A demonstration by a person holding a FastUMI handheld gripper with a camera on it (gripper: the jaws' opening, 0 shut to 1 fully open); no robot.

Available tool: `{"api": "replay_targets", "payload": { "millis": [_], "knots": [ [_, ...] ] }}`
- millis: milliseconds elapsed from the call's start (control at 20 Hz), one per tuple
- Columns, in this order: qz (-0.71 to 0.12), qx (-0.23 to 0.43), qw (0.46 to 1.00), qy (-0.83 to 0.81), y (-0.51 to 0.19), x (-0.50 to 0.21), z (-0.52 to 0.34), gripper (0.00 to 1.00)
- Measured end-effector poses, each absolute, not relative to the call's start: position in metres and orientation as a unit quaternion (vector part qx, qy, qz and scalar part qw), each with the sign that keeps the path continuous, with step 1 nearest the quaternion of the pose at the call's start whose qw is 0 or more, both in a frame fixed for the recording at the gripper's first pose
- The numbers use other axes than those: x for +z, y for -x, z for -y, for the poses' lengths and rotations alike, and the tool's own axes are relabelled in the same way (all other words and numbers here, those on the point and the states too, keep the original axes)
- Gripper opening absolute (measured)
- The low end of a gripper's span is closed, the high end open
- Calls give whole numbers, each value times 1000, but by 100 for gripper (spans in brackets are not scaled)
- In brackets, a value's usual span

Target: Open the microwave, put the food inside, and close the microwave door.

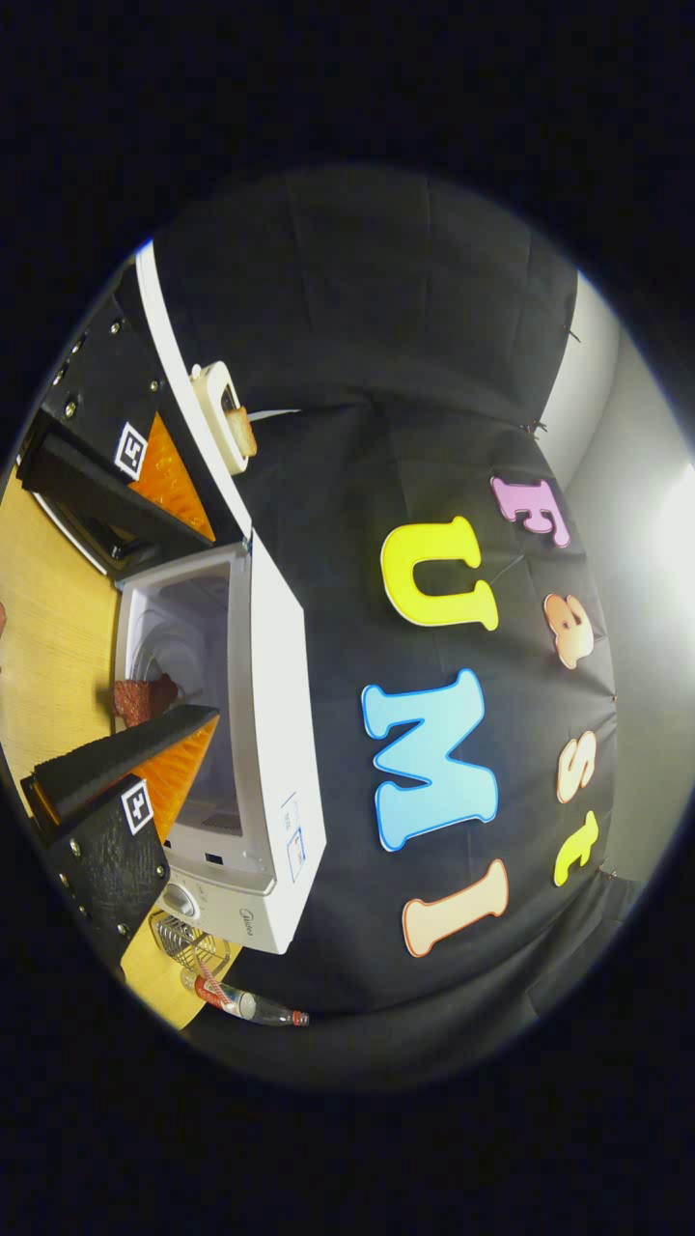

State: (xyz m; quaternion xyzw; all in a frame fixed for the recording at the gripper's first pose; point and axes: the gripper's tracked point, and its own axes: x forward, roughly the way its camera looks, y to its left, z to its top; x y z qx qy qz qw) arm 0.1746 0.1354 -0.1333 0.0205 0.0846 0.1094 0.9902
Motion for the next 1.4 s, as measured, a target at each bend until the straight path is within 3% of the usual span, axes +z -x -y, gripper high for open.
{"api": "replay_targets", "payload": {
  "millis": [750, 1400],
  "knots": [
    [-100, 318, 941, -50, -19, -97, -310, 97],
    [-180, 404, 897, -28, 42, -177, -400, 96]
  ]
}}
